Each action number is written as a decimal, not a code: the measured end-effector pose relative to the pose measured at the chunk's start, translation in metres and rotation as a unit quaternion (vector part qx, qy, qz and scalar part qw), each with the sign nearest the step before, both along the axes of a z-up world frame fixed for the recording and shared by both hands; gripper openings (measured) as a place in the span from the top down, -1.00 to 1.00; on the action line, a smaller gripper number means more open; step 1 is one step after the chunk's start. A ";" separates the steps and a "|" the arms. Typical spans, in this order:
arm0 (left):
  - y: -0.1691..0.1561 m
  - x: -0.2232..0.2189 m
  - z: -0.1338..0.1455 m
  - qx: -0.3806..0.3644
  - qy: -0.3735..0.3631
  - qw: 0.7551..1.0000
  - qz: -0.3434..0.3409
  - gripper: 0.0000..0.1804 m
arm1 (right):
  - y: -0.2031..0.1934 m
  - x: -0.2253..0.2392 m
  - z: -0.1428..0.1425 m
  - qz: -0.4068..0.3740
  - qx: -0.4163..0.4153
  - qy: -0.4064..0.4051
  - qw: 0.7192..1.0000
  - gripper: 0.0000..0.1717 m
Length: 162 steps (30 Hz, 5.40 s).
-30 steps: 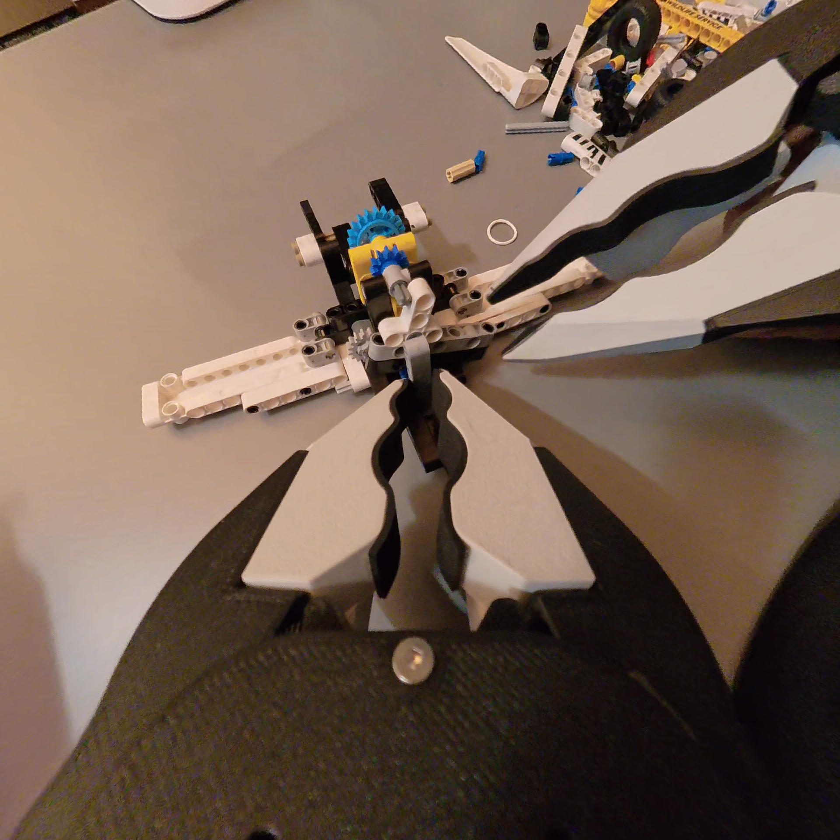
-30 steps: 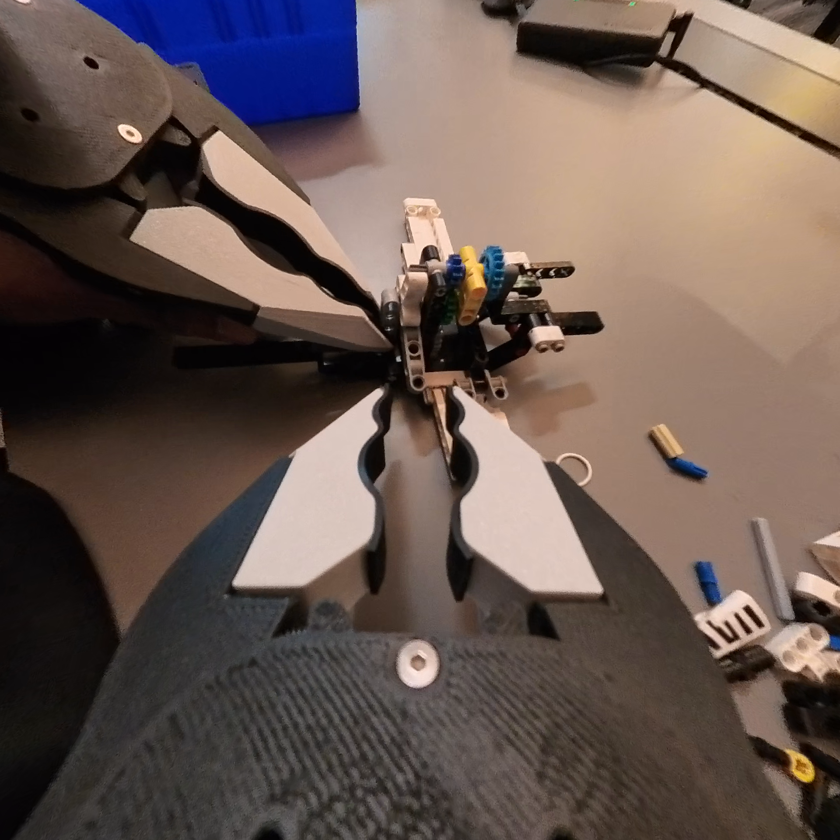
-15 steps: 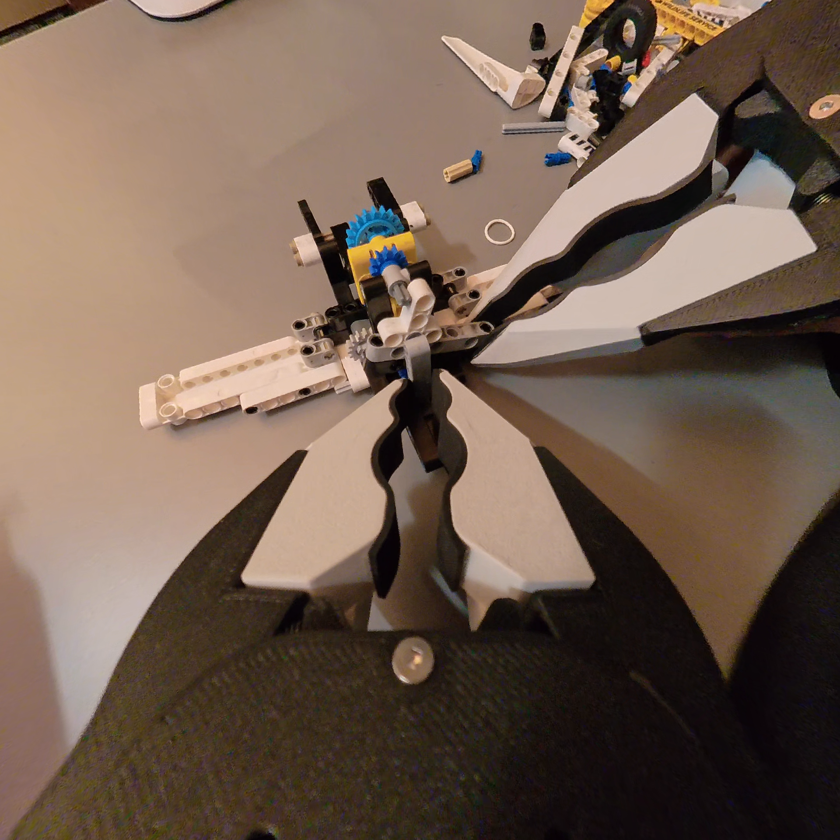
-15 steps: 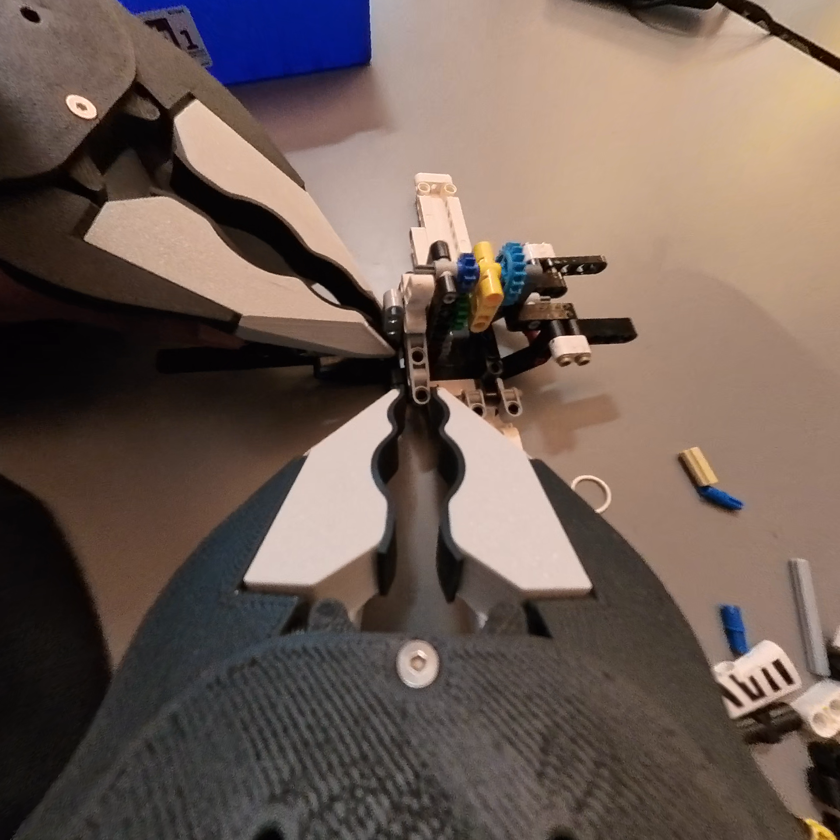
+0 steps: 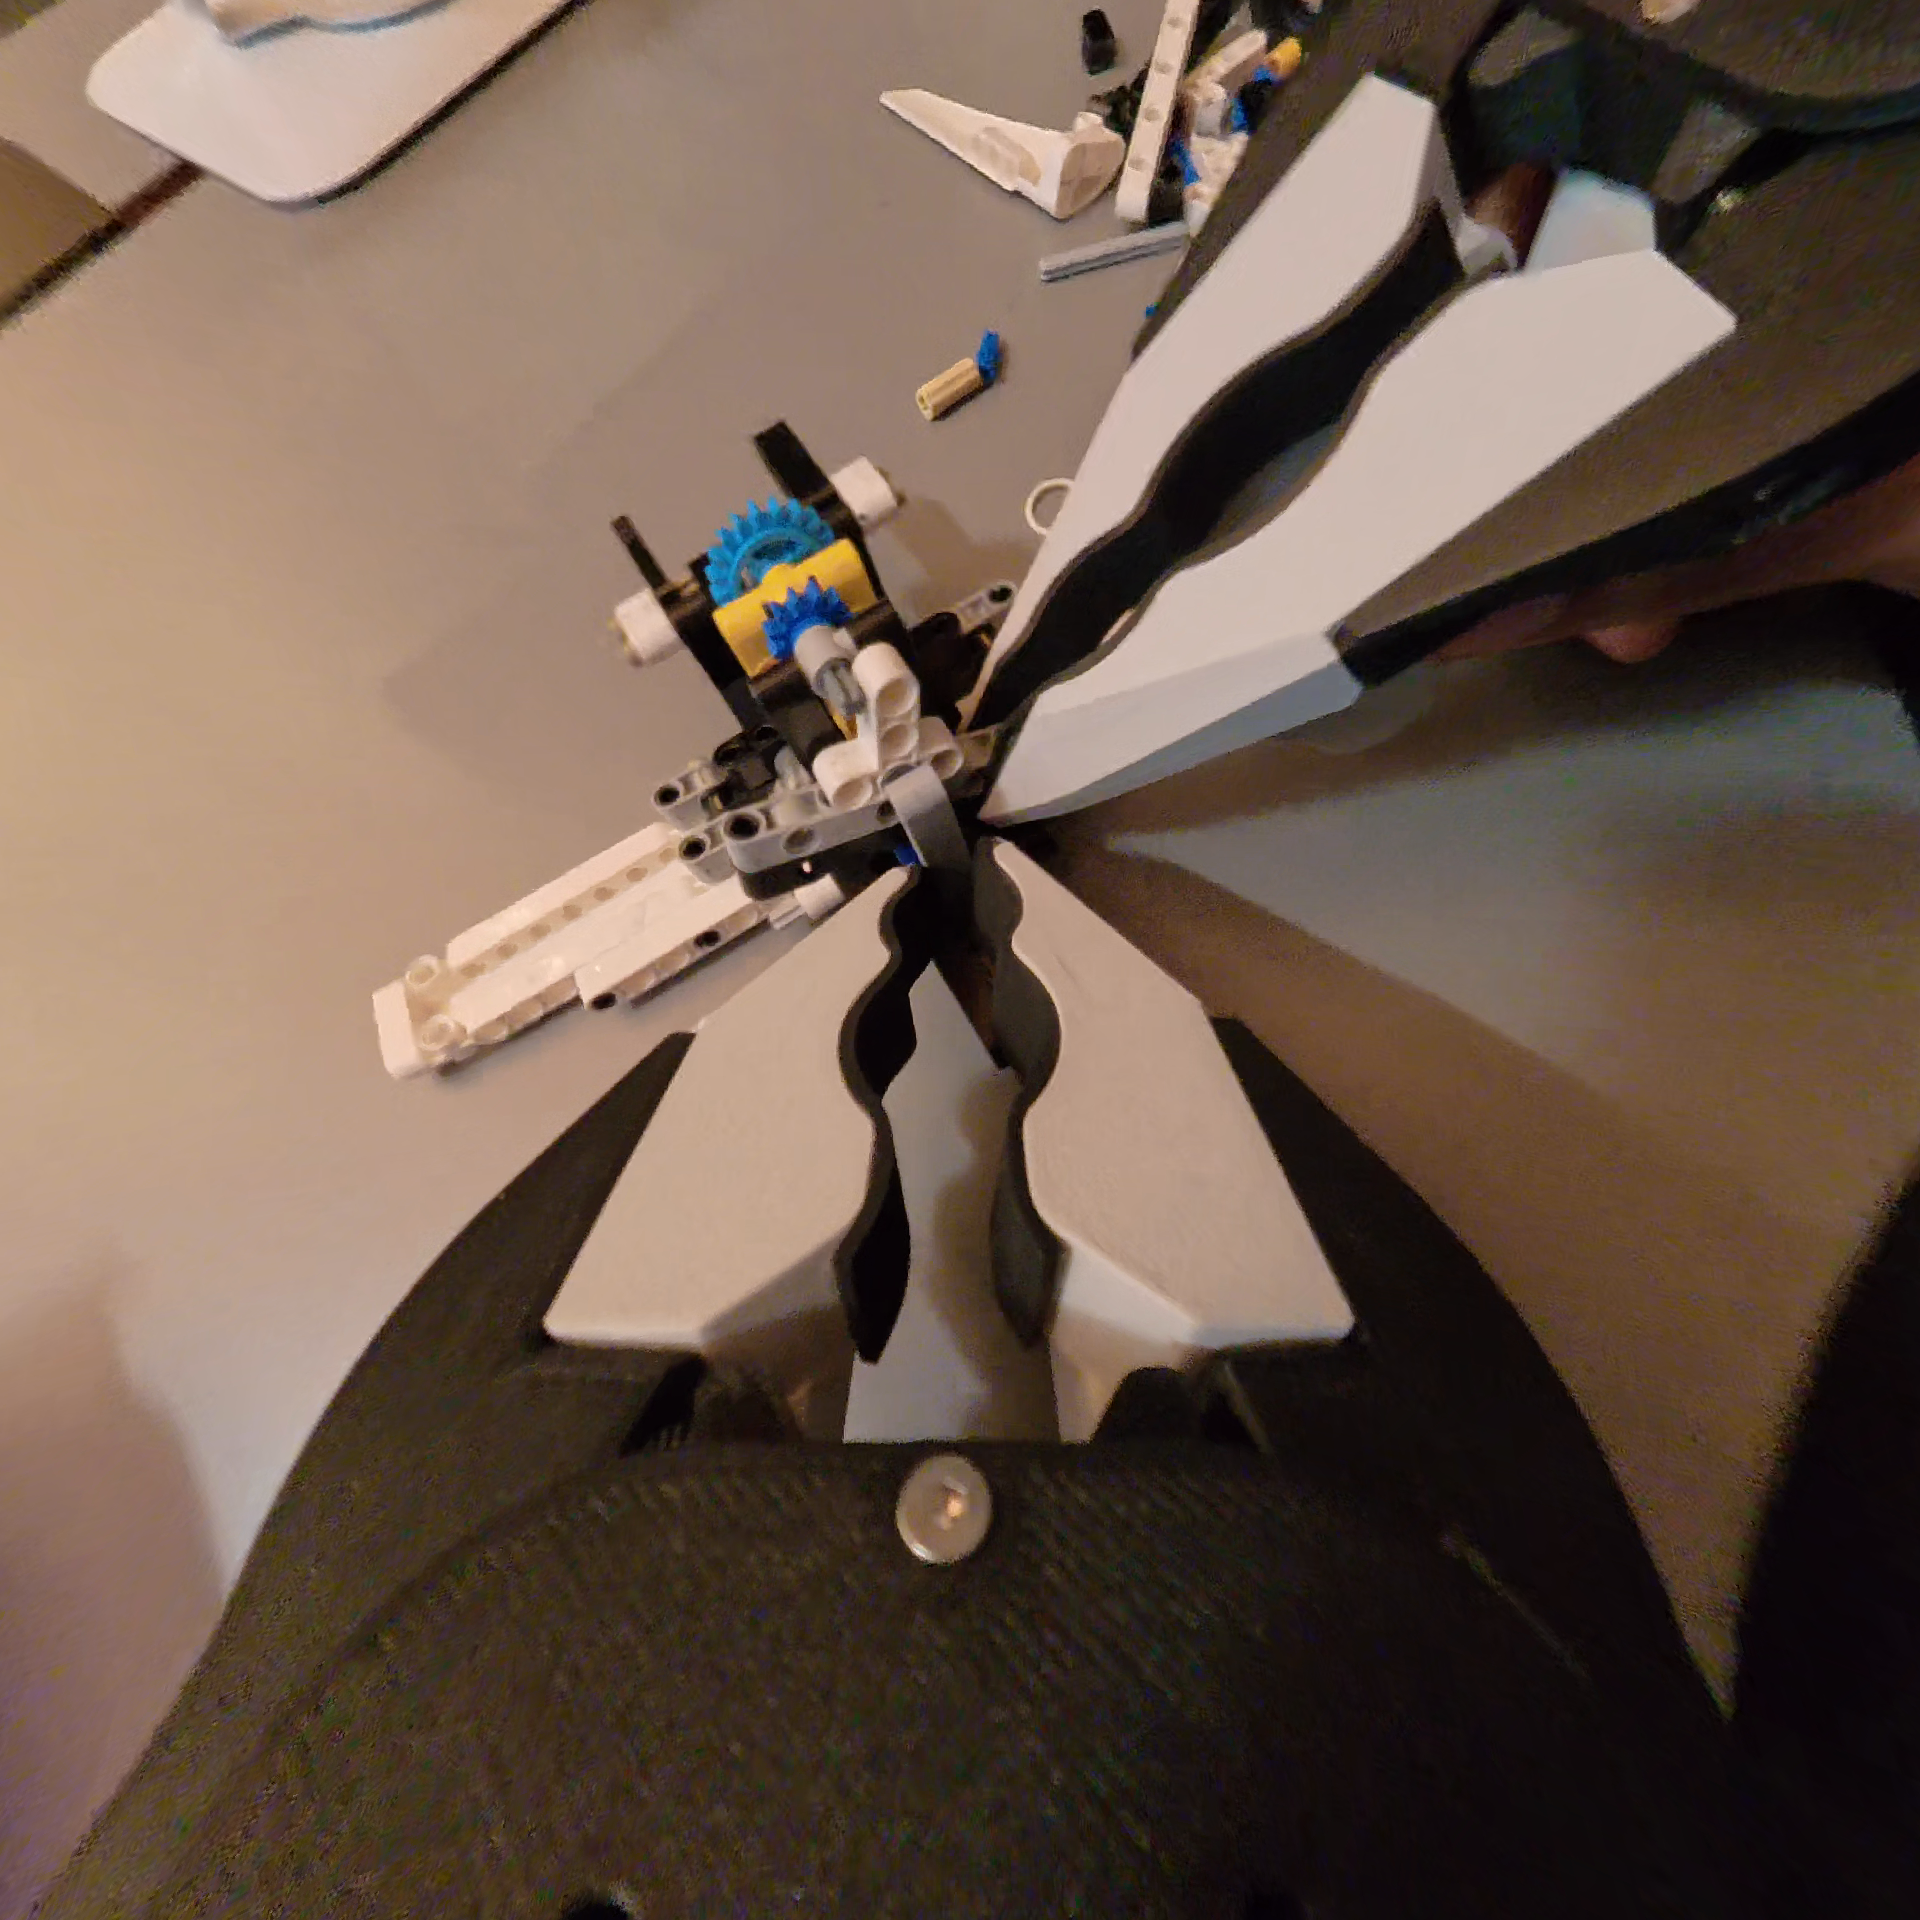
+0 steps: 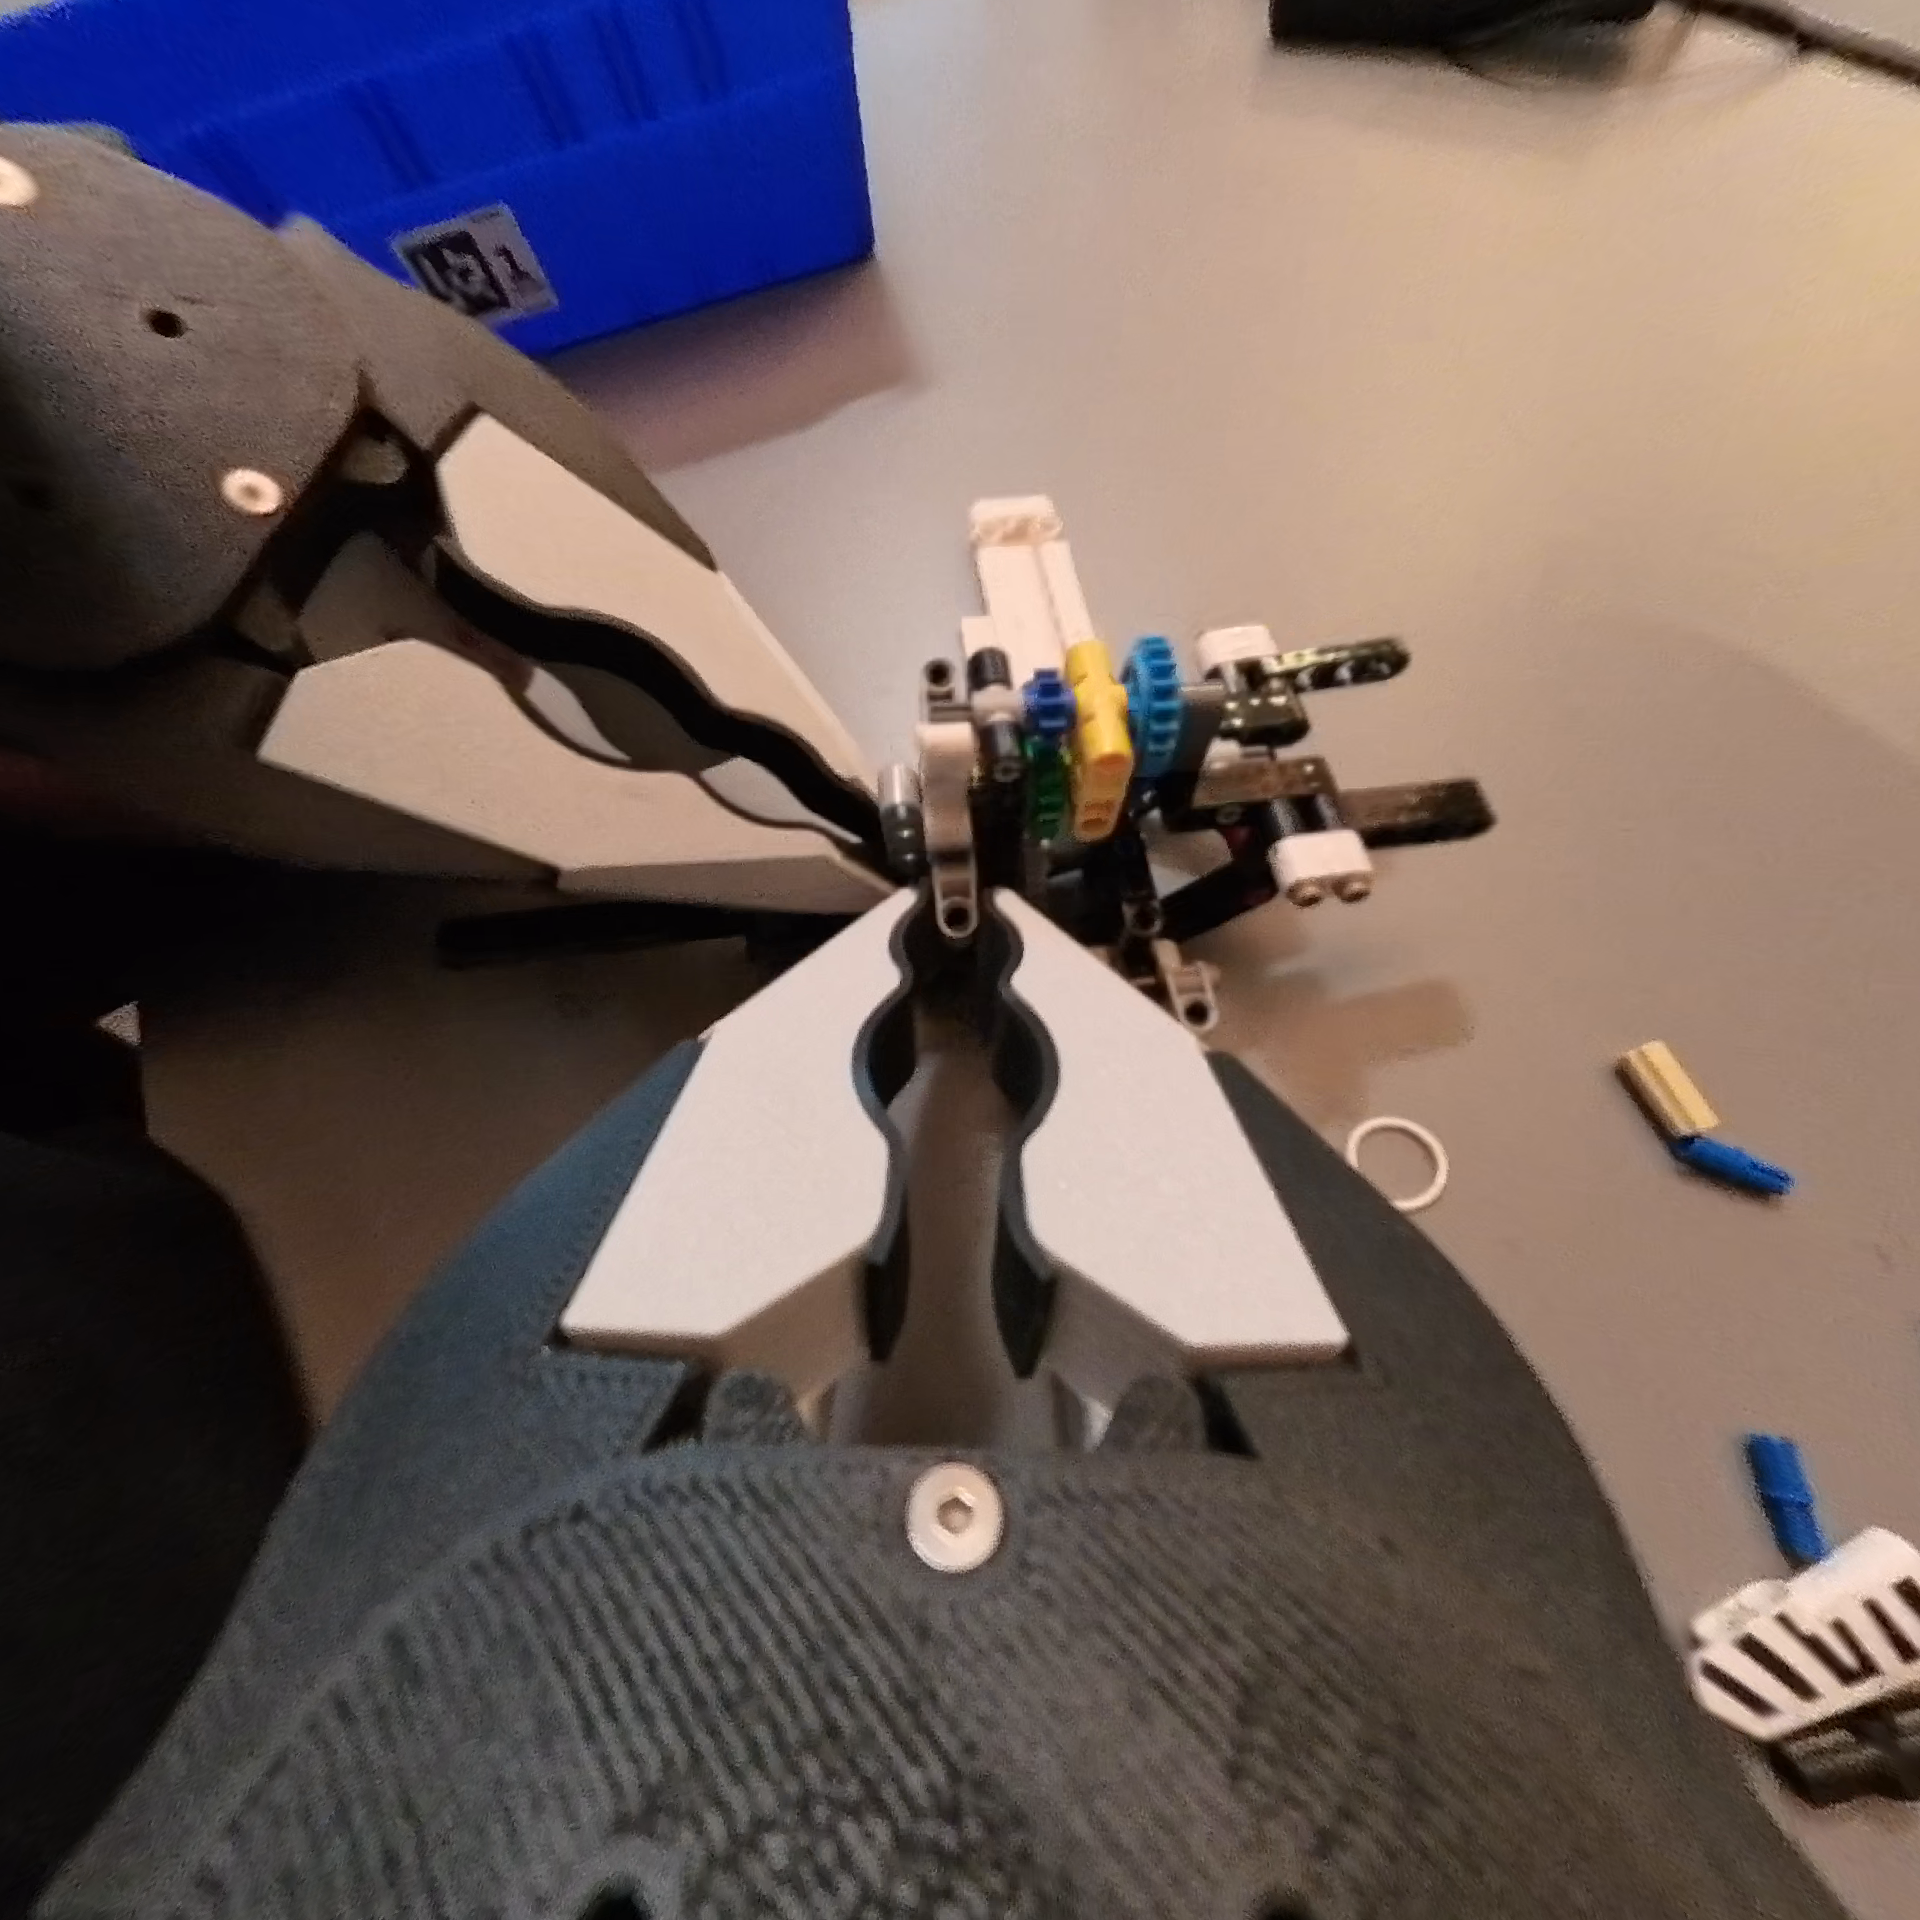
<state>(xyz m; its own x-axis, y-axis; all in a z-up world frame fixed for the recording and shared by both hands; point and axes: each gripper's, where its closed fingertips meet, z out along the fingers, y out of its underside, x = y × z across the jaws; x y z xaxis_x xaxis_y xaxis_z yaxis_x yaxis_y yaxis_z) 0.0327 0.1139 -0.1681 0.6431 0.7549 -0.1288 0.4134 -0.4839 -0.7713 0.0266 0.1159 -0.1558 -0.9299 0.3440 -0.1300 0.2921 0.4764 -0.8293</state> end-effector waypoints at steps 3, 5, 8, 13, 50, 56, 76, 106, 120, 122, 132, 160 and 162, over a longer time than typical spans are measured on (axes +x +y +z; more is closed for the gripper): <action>-0.001 -0.002 0.000 -0.014 0.011 1.000 0.014 0.90 | -0.001 -0.003 0.000 -0.009 0.013 -0.006 1.000 0.93; -0.001 -0.002 0.000 -0.007 0.006 1.000 0.015 0.90 | -0.001 -0.004 -0.001 -0.010 0.013 -0.014 1.000 0.93; 0.000 -0.002 0.000 -0.005 0.003 1.000 0.014 0.90 | 0.001 -0.003 -0.001 -0.006 -0.001 -0.021 1.000 0.93; -0.003 -0.004 0.000 -0.003 0.001 1.000 0.027 0.90 | 0.006 -0.002 0.001 -0.003 -0.005 -0.007 1.000 0.93; 0.005 0.019 0.008 0.023 -0.010 0.999 -0.044 0.99 | 0.011 -0.024 -0.005 -0.015 0.034 0.051 0.998 1.00; -0.009 0.026 0.060 0.198 0.005 0.980 -0.034 0.86 | 0.005 -0.011 0.016 -0.011 -0.023 0.039 0.999 0.87; -0.006 0.018 0.013 0.109 -0.042 0.993 -0.003 0.90 | -0.003 0.008 0.015 -0.004 -0.029 0.026 0.999 0.84; 0.003 0.017 0.009 0.021 0.019 0.999 0.043 0.88 | 0.005 -0.001 0.014 -0.040 -0.072 -0.062 0.995 0.93; 0.004 0.012 0.009 0.056 -0.005 0.997 0.051 0.89 | 0.010 0.001 0.016 -0.014 -0.044 0.026 0.999 0.91; 0.004 0.012 0.009 0.058 -0.006 0.997 0.051 0.89 | 0.012 -0.005 0.022 -0.025 -0.051 0.038 0.998 0.69; 0.005 0.012 0.010 0.055 -0.002 0.997 0.048 0.90 | -0.002 -0.002 0.020 -0.003 -0.050 0.009 0.999 0.68; 0.005 0.010 0.011 0.081 -0.016 0.995 0.053 0.89 | 0.005 -0.002 0.015 -0.001 -0.008 0.039 0.999 0.74; 0.006 0.010 0.011 0.082 -0.016 0.995 0.052 0.89 | 0.006 -0.003 0.015 0.000 -0.012 0.034 0.999 0.74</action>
